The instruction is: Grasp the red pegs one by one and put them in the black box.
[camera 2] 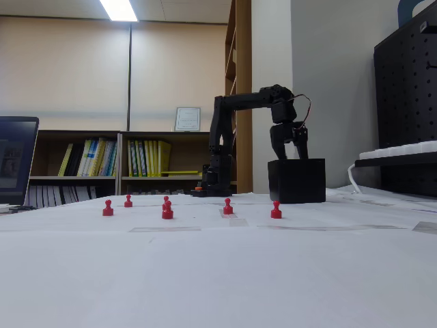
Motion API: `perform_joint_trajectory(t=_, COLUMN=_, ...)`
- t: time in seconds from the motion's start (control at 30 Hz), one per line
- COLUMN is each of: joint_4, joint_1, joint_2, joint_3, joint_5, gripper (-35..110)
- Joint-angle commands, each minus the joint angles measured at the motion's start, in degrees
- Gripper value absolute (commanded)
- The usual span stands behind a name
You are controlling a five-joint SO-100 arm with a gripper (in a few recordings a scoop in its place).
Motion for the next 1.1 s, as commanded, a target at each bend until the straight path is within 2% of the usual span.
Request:
perform_joint_trajectory(t=0.0, joint_4=2.46, joint_1=2.9, joint_2=-13.1, joint_3=7.73, joint_5=0.26, gripper=12)
perform_joint_trajectory(t=0.17, joint_4=2.02, joint_1=11.07, joint_2=-21.71, joint_3=8.0, joint_5=6.33, gripper=12)
perform_joint_trajectory(t=0.3, joint_4=-3.25, joint_1=21.09, joint_2=-28.56, joint_3=-7.65, joint_5=16.96, gripper=12)
perform_joint_trajectory(t=0.47, joint_4=-20.65, joint_1=36.56, joint_2=-37.09, joint_3=-37.27, joint_5=34.28, gripper=12)
perform_joint_trajectory(t=0.57, joint_4=-30.94, joint_1=44.38, joint_2=-37.18, joint_3=-49.04, joint_5=41.84, gripper=12)
perform_joint_trajectory(t=0.8, joint_4=-48.69, joint_1=57.57, joint_2=-31.11, joint_3=-59.68, joint_5=48.52, gripper=12)
perform_joint_trajectory(t=0.97, joint_4=-68.55, joint_1=66.27, joint_2=-26.1, joint_3=-67.41, joint_5=52.82, gripper=12)
perform_joint_trajectory(t=1.07, joint_4=-76.99, joint_1=70.49, joint_2=-22.68, joint_3=-70.84, joint_5=55.81, gripper=12)
